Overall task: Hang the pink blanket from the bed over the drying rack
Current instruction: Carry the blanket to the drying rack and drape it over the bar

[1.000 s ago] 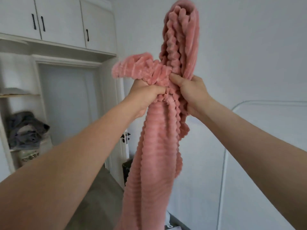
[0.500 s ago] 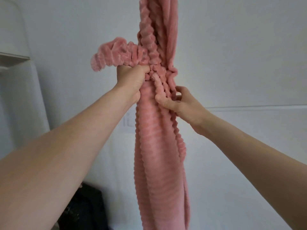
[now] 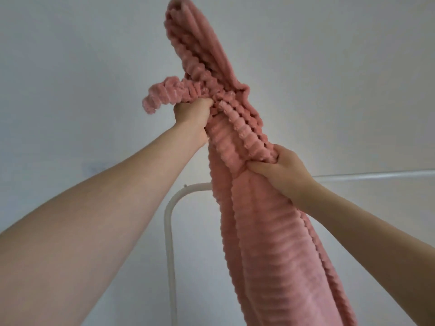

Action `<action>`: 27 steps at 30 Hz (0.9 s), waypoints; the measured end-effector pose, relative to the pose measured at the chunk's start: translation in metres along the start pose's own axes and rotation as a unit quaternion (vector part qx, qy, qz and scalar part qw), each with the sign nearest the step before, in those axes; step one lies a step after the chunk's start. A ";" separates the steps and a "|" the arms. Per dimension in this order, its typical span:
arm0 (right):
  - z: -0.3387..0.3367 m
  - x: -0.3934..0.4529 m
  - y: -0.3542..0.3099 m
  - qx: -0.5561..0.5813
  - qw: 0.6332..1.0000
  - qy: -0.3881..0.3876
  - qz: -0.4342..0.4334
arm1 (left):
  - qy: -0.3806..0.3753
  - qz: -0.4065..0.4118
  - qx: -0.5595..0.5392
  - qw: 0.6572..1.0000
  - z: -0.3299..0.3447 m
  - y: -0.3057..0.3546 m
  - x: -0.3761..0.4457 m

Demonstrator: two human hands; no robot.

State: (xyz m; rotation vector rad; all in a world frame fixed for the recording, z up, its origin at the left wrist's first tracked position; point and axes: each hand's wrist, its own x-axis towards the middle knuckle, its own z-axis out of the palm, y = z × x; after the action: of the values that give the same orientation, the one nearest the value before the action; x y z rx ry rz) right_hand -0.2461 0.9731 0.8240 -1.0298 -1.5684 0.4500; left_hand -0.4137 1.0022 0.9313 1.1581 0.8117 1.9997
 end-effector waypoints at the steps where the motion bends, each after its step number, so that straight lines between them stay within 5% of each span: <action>1: 0.000 0.010 -0.001 -0.008 1.000 0.015 0.003 | -0.007 -0.020 0.010 1.000 0.000 -0.006 0.015; 12: -0.003 0.112 -0.011 0.052 0.988 0.060 0.130 | -0.092 -0.080 0.080 0.989 0.007 -0.052 0.106; 15: -0.005 0.139 -0.003 0.154 0.974 0.018 0.164 | -0.200 -0.164 0.122 0.958 0.003 -0.072 0.114; 19: -0.005 0.171 0.012 0.223 0.957 -0.035 0.183 | -0.245 -0.251 0.240 0.905 -0.004 -0.090 0.114; 27: 0.011 0.192 0.052 0.345 0.885 -0.033 0.310 | -0.322 -0.199 0.368 0.849 -0.005 -0.098 0.102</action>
State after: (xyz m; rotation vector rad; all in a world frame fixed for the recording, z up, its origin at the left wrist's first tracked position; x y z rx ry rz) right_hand -0.2310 1.1584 0.8957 -0.9199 -0.9552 1.3860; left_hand -0.4326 1.1391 0.9004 1.7584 1.3457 0.8353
